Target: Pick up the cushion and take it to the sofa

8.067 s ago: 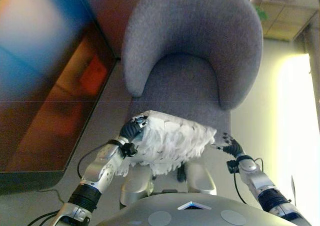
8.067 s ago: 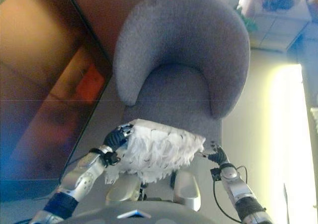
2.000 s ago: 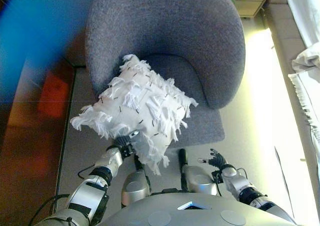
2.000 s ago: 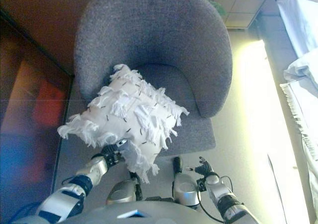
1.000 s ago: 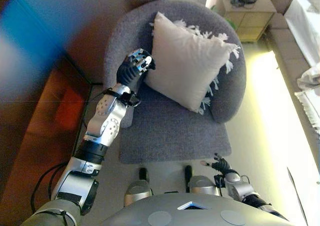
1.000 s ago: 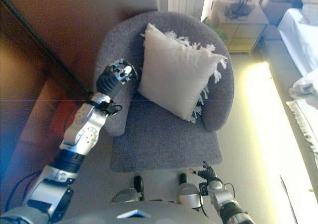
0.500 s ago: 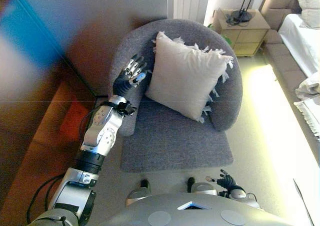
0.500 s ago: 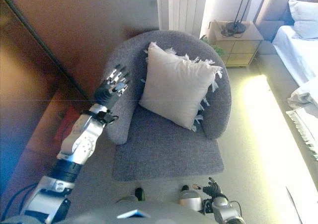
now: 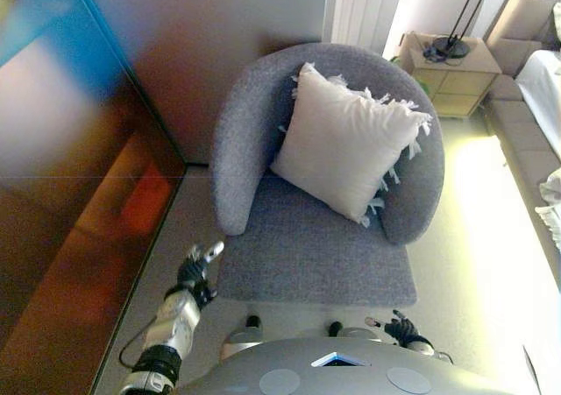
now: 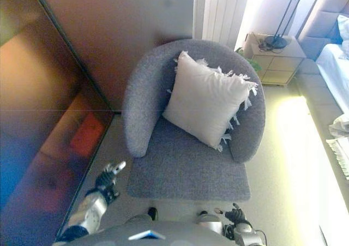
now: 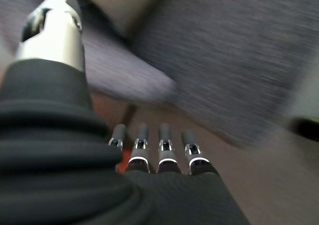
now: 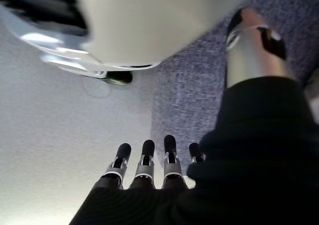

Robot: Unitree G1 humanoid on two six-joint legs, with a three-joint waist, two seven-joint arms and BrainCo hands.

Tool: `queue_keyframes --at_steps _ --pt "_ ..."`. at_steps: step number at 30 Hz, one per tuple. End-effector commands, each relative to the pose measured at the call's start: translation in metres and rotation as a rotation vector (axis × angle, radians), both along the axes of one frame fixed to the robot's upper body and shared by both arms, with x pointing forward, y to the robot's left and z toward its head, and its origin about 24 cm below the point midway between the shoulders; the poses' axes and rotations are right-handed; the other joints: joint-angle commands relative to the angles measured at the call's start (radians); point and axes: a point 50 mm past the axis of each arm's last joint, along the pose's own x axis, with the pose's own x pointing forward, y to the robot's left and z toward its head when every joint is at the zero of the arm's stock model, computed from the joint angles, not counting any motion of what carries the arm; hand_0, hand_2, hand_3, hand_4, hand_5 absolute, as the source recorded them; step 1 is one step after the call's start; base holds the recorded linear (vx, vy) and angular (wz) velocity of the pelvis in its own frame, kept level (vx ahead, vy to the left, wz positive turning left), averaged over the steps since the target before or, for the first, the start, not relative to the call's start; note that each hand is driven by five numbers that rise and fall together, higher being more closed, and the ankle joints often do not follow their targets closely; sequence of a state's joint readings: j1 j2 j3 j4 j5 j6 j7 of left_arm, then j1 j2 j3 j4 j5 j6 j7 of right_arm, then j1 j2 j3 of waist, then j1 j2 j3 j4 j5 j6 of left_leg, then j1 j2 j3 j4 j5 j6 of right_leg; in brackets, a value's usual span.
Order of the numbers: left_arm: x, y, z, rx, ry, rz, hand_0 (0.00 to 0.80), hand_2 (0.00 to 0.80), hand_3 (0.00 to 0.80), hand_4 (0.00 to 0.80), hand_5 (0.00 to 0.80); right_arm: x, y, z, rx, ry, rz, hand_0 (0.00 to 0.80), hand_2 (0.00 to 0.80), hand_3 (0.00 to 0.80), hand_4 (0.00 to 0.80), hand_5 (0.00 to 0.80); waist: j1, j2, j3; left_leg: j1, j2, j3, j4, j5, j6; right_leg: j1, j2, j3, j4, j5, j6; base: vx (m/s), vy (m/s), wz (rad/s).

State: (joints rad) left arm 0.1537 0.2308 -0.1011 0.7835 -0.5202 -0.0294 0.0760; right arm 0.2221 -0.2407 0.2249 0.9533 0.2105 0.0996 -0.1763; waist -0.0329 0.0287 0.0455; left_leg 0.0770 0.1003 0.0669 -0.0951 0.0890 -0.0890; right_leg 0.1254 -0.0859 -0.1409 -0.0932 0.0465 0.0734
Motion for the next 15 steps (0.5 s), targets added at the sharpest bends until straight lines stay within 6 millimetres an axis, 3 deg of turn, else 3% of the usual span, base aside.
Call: queue_keyframes --at_steps 1,9,12,15 --pt "0.029 -0.002 0.003 0.051 -0.013 -0.144 0.0 0.0 0.0 0.0 0.0 0.016 0.011 -0.002 0.05 -0.064 -0.024 0.0 0.0 0.0 0.0 0.0 0.033 -0.043 0.052 0.087 -0.005 0.031 0.008 -0.131 0.016 -0.02 -0.082 -0.016 0.006 0.006 0.071 0.0 0.0 0.0" --pt "-0.051 -0.007 -0.037 -0.014 0.517 -0.219 0.0 0.0 0.0 0.0 0.0 0.012 0.009 -0.008 0.047 -0.019 0.0 0.0 0.0 0.0 0.0 0.0 0.016 -0.046 0.03 0.102 -0.02 0.045 0.009 -0.146 0.034 -0.017 -0.072 0.011 0.006 0.003 0.062 -0.011 0.008 -0.05" --pt "-0.064 -0.006 -0.039 -0.059 0.609 -0.147 0.0 0.0 0.0 0.0 0.0 0.012 0.009 -0.009 0.045 0.0 0.018 0.0 0.0 0.0 0.0 0.0 0.01 -0.045 0.023 0.108 -0.025 0.047 0.009 -0.156 0.041 -0.016 -0.069 0.023 0.006 0.001 0.058 -0.025 0.022 -0.09" --pt "-0.063 -0.007 -0.038 -0.094 0.606 -0.084 0.0 0.0 0.0 0.0 0.0 0.01 0.006 -0.009 0.045 0.018 0.031 0.0 0.0 0.0 0.0 0.0 0.009 -0.045 0.018 0.115 -0.031 0.046 0.01 -0.163 0.046 -0.013 -0.065 0.029 0.006 -0.002 0.055 -0.008 0.018 -0.13"
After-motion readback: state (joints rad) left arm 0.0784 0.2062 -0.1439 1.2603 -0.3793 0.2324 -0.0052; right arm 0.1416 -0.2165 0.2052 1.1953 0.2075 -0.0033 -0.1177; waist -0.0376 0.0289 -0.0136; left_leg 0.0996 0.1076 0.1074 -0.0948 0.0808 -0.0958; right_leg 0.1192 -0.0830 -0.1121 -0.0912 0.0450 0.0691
